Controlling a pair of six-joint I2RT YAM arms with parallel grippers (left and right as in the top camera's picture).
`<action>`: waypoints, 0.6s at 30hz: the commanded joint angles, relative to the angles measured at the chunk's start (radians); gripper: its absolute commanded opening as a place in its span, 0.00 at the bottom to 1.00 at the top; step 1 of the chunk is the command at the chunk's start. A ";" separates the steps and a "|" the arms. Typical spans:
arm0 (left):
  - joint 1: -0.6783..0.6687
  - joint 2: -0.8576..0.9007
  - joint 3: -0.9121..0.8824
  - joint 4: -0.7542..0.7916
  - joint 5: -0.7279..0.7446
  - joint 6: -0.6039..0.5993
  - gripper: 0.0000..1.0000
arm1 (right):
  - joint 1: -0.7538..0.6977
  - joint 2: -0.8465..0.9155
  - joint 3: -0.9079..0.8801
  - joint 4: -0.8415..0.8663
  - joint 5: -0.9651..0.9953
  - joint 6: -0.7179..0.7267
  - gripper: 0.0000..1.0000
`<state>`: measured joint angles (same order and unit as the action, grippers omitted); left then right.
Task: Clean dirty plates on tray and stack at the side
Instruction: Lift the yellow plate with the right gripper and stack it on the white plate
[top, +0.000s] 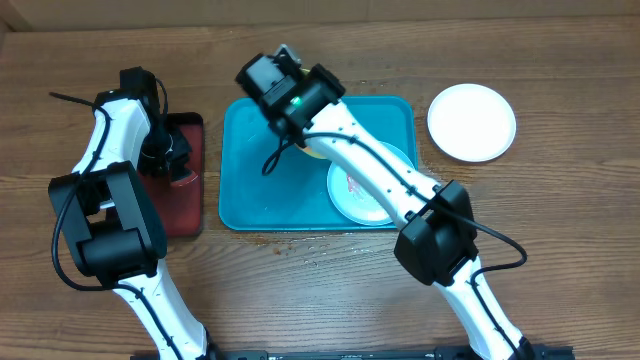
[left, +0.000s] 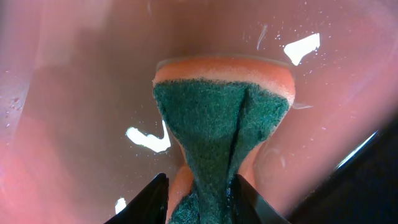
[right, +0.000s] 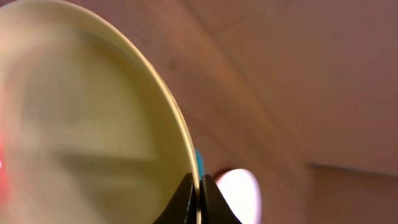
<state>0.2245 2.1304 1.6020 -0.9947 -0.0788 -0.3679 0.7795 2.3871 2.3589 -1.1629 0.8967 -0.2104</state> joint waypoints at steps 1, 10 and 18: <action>0.006 -0.005 -0.010 -0.003 -0.006 -0.006 0.34 | 0.038 -0.042 0.038 0.029 0.214 -0.097 0.04; 0.006 -0.005 -0.010 -0.011 -0.006 -0.006 0.34 | 0.084 -0.042 0.038 0.146 0.333 -0.201 0.04; 0.006 -0.005 -0.010 -0.014 -0.006 -0.006 0.34 | 0.084 -0.042 0.038 0.148 0.333 -0.209 0.04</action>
<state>0.2245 2.1304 1.6020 -1.0019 -0.0788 -0.3679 0.8692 2.3871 2.3604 -1.0210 1.1934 -0.4118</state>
